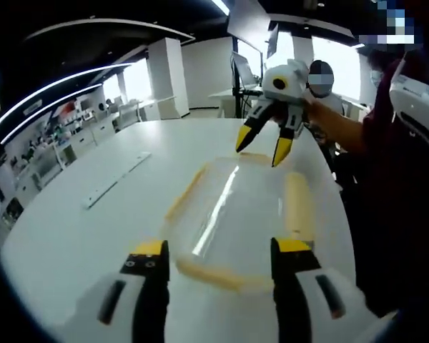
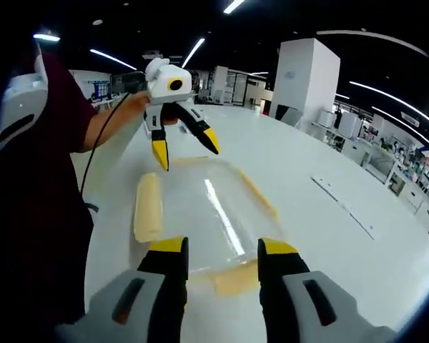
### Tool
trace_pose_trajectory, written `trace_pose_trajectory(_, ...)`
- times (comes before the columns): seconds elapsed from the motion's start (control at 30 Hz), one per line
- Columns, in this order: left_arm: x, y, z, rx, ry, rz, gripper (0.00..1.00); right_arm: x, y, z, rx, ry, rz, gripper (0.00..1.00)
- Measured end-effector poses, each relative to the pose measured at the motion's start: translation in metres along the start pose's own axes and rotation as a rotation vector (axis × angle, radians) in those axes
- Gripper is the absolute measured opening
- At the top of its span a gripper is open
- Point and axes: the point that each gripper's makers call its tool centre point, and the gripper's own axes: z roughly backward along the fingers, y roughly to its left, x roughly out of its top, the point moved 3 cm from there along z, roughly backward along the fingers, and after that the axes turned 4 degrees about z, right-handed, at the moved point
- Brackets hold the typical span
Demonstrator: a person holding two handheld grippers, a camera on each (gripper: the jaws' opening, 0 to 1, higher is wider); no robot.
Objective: Snap each plastic latch of the storage box into its locked position after aligning the lid with the box until every specified latch is closed and the lid sits flush.
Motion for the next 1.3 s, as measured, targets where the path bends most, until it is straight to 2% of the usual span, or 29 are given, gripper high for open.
trace_pose_trajectory(0.13, -0.003, 0.002, 0.001, 0.037, -0.042, 0.055, 0.60, -0.001, 0.004, -0.002, -0.049, -0.044, -0.070, 0.39)
trace_pose_trajectory(0.27, -0.007, 0.001, 0.004, 0.078, -0.072, 0.100, 0.59, -0.005, 0.001, 0.003, -0.153, -0.046, -0.138, 0.44)
trace_pose_trajectory(0.4, -0.010, -0.003, 0.006, 0.103, -0.094, 0.157, 0.53, -0.007, 0.004, 0.005, -0.187, -0.055, -0.174, 0.46)
trace_pose_trajectory(0.5, -0.013, -0.003, 0.007, 0.133, -0.107, 0.196, 0.53, -0.010, 0.006, 0.006, -0.218, -0.066, -0.243, 0.51)
trace_pose_trajectory(0.6, -0.015, -0.004, 0.008, 0.152, -0.116, 0.243, 0.51, -0.013, 0.008, 0.005, -0.239, -0.095, -0.307, 0.50)
trace_pose_trajectory(0.93, -0.021, -0.008, 0.009, 0.185, -0.132, 0.381, 0.49, -0.016, 0.009, 0.006, -0.268, -0.108, -0.371, 0.51)
trace_pose_trajectory(1.1, -0.024, -0.011, 0.007, 0.175, -0.140, 0.437, 0.50, -0.017, 0.009, 0.006, -0.261, -0.109, -0.412, 0.52)
trace_pose_trajectory(1.3, -0.024, -0.013, 0.007, 0.166, -0.143, 0.442, 0.52, -0.018, 0.010, 0.006, -0.252, -0.113, -0.436, 0.51)
